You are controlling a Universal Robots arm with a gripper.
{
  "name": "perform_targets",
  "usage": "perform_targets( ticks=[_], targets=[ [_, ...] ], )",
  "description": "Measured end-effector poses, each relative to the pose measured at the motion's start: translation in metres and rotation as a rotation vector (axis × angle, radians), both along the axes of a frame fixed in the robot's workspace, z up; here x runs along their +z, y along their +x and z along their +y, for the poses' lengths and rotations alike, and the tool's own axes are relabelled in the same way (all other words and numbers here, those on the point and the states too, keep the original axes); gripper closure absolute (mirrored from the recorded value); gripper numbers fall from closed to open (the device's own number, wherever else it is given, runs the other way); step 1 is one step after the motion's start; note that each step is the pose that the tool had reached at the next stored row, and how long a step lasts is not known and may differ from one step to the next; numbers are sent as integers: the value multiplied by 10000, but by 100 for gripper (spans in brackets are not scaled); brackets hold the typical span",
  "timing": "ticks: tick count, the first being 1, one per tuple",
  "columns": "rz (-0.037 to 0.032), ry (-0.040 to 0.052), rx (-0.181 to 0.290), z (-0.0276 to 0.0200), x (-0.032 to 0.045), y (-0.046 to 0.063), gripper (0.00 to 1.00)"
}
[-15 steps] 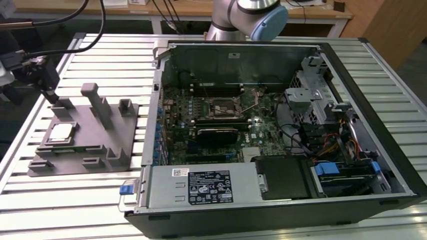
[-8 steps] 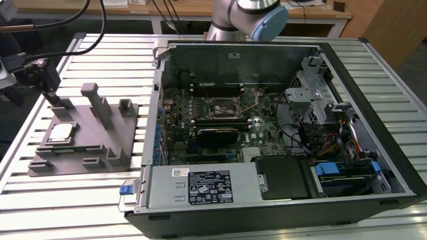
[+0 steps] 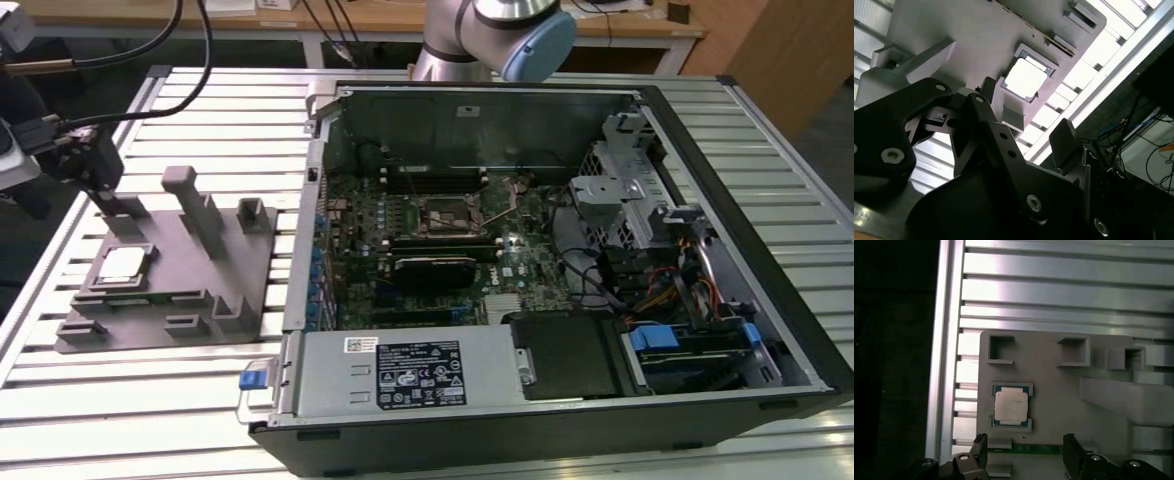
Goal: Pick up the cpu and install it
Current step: 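Pick up the cpu and move it towards the insertion slot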
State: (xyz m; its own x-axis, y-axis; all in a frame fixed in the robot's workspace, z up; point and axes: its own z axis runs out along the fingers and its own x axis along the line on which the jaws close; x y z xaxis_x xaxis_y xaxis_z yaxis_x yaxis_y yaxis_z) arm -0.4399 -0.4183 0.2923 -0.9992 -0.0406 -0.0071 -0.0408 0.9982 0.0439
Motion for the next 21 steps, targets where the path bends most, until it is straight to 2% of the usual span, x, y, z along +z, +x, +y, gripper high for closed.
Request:
perform_targets(
  ticks=[8, 21],
  targets=[
    [1, 0, 51, -4, -114, -1, 29],
    [1, 0, 51, -4, -215, -11, 29]
  ],
)
